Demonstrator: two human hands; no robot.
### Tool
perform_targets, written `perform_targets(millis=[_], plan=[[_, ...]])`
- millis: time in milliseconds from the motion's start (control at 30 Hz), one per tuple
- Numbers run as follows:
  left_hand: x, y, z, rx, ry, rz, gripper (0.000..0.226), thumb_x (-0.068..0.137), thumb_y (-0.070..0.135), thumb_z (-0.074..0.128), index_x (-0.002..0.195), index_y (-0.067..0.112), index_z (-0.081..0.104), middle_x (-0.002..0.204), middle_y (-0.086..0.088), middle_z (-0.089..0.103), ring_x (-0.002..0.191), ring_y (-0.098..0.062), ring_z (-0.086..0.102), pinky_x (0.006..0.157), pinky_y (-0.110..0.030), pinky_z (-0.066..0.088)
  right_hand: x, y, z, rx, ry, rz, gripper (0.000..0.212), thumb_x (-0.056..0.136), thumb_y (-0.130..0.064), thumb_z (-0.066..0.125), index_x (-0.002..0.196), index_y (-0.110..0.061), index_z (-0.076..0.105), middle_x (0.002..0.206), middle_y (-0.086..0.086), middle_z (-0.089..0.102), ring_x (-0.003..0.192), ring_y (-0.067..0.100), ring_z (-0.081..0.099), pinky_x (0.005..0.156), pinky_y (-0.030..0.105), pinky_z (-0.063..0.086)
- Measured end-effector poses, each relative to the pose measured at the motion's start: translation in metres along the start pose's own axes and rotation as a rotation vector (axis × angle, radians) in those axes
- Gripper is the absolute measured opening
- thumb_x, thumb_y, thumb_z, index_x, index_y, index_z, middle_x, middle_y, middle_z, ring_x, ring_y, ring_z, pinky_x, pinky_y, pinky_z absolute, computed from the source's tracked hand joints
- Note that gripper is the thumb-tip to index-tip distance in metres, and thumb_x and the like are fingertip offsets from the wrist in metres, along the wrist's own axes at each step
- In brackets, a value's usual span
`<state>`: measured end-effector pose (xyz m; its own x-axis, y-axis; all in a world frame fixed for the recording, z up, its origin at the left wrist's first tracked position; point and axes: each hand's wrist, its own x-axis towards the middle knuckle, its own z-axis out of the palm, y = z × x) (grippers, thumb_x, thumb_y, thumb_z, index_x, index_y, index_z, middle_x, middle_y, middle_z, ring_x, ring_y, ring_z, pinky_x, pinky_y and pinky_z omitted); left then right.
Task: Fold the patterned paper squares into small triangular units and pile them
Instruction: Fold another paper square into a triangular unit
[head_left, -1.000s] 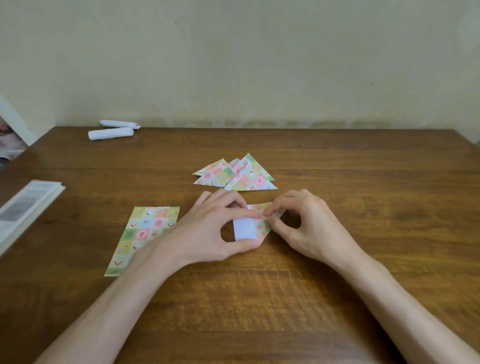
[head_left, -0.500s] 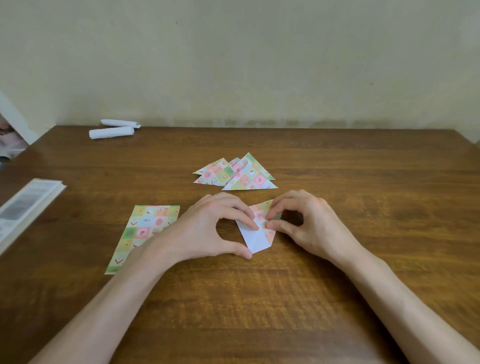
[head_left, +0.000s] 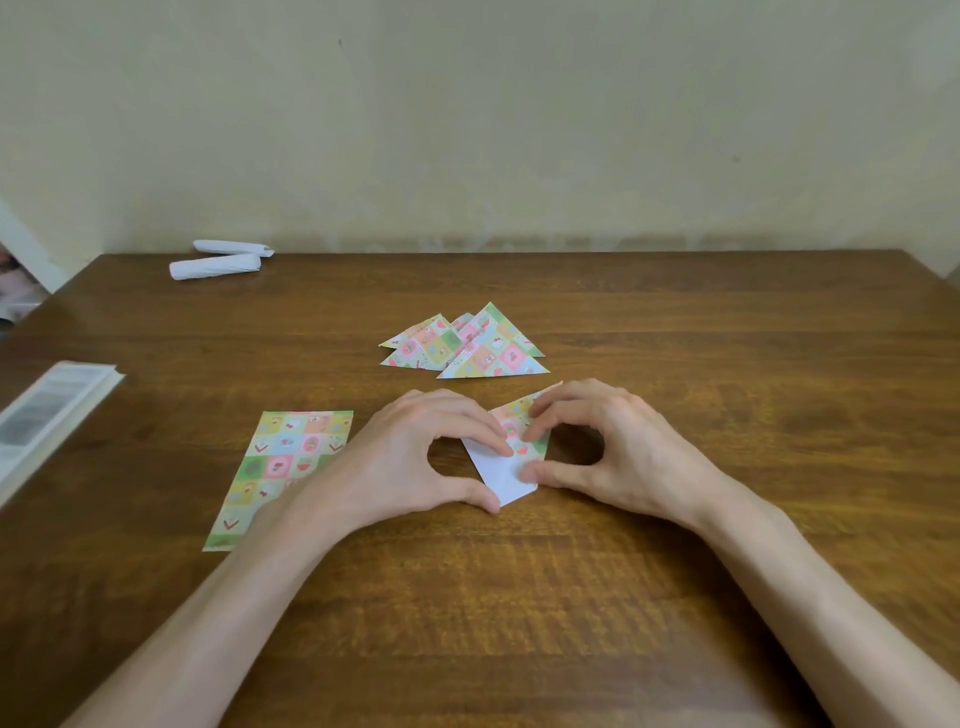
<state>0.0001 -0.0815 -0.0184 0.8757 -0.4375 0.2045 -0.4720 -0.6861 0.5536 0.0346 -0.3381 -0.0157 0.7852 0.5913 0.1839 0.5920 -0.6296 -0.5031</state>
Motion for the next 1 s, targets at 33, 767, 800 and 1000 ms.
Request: perform_targets(millis=[33,767,800,1000], plan=[[0.000,0.001,0.001,0.002,0.014,0.012,0.044,0.065,0.054,0.091,0.106,0.041,0.079,0.114,0.033,0.068,0.122,0.006,0.056,0.105,-0.018,0.032,0.000,0.000,0.000,0.006,-0.004,0.003,0.044,0.075,-0.072,0.073,0.106,-0.040,0.073,0.125,-0.025,0.061,0.124,-0.001,0.052,0.106,0.040,0.045],[-0.001,-0.006,-0.006,-0.087,-0.066,-0.026,0.038,0.095,0.009,0.071,0.115,0.041,0.075,0.119,0.027,0.068,0.124,-0.002,0.059,0.109,-0.045,0.046,-0.004,-0.014,0.025,-0.037,0.050,0.041,0.044,0.083,-0.068,0.069,0.119,-0.044,0.059,0.121,-0.021,0.043,0.118,0.005,0.038,0.109,0.033,0.030],[-0.001,-0.006,-0.007,-0.089,-0.075,-0.031,0.039,0.095,0.009,0.071,0.117,0.042,0.074,0.121,0.028,0.067,0.125,-0.001,0.058,0.110,-0.046,0.045,-0.004,-0.013,0.025,-0.036,0.050,0.043,0.044,0.083,-0.068,0.070,0.118,-0.045,0.059,0.121,-0.021,0.043,0.118,0.004,0.038,0.109,0.033,0.029],[-0.001,-0.005,-0.007,-0.099,-0.044,-0.017,0.035,0.091,0.017,0.078,0.117,0.040,0.075,0.120,0.027,0.068,0.121,-0.001,0.062,0.105,-0.041,0.050,-0.003,-0.013,0.022,-0.002,0.035,0.055,0.043,0.082,-0.071,0.069,0.116,-0.047,0.061,0.119,-0.023,0.044,0.117,0.003,0.039,0.109,0.034,0.030]])
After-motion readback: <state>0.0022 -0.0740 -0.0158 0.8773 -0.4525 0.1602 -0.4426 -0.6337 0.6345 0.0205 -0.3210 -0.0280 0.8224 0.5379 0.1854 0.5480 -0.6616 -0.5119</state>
